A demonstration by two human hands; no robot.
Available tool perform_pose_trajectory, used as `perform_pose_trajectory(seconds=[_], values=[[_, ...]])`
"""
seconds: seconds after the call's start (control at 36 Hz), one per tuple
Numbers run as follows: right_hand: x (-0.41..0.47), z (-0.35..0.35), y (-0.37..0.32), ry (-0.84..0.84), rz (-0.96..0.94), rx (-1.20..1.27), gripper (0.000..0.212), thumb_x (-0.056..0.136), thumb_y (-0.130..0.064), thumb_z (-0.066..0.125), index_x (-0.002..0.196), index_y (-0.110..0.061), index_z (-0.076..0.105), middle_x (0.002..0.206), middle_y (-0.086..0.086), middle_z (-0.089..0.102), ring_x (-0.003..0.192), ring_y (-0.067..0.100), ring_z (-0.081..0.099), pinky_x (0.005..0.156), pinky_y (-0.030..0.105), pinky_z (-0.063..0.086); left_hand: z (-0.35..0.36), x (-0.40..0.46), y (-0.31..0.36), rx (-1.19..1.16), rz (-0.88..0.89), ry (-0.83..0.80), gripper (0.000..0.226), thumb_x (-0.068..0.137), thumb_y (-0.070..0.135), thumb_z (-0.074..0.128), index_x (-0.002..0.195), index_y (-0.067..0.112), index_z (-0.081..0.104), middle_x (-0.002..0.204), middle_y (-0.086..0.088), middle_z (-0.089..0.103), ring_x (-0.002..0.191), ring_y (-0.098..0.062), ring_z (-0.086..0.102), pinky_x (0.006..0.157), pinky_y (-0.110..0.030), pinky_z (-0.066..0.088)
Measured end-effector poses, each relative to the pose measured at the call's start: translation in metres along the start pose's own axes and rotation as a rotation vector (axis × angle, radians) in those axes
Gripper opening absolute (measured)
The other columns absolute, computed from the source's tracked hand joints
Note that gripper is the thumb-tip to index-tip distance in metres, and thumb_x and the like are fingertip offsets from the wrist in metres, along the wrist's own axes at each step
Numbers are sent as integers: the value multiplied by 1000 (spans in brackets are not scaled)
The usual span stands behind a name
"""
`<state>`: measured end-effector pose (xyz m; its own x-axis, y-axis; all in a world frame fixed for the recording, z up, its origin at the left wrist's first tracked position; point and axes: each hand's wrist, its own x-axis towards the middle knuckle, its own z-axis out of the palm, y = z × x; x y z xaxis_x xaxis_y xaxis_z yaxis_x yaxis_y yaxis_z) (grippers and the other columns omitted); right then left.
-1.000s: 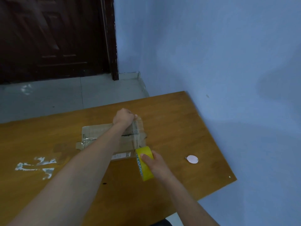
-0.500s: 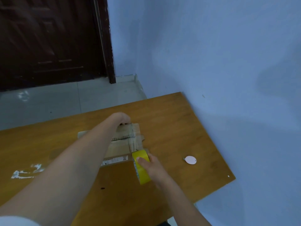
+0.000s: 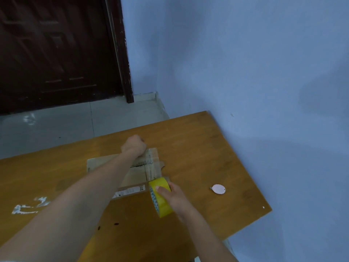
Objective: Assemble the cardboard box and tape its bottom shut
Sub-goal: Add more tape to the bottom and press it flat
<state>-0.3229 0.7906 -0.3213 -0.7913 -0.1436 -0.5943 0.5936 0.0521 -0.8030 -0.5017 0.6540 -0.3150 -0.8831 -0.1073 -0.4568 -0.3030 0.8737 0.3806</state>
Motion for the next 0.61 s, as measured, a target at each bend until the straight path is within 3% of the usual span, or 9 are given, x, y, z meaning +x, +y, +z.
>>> perform_pose_trajectory(seconds=[0.08,0.19,0.28,0.39,0.44,0.61], values=[[0,0,2,18,-5,-8,7,90,-32,60,85,-27,61,76,-5,64,60,6,63,56,21,50,2,-9,-11,-56,196,280,29,96,24,46,120,12,58,119,-9,58,112,-29,50,95,-43,43],[-2,3,8,34,-25,9,8,90,-31,61,84,-27,64,72,-8,65,60,5,64,57,22,50,5,-39,-36,16,525,448,38,93,14,50,131,7,51,128,-11,53,122,-29,43,98,-42,36],[-5,5,11,44,-34,31,8,90,-30,60,87,-26,66,76,-6,66,64,8,65,61,25,50,17,-64,-51,150,728,325,46,97,17,45,141,7,40,144,-12,42,134,-29,35,108,-43,27],[-6,10,14,83,-50,13,7,90,-30,59,91,-28,65,82,-6,68,71,9,66,63,23,51,36,-77,-71,438,761,63,56,101,40,15,152,17,7,159,2,0,146,-12,-4,116,-29,-6],[-5,13,15,105,-61,5,7,90,-30,60,91,-26,66,84,-5,69,72,10,66,64,25,51,39,-80,-75,483,728,61,58,99,42,6,151,19,-2,158,4,-9,144,-10,-12,116,-31,-10],[-7,19,19,196,-94,-26,12,88,-34,63,83,-25,68,78,-6,69,66,6,67,59,22,52,39,-87,-73,496,674,52,55,102,40,8,150,20,-8,157,4,-15,144,-11,-17,117,-39,-9]])
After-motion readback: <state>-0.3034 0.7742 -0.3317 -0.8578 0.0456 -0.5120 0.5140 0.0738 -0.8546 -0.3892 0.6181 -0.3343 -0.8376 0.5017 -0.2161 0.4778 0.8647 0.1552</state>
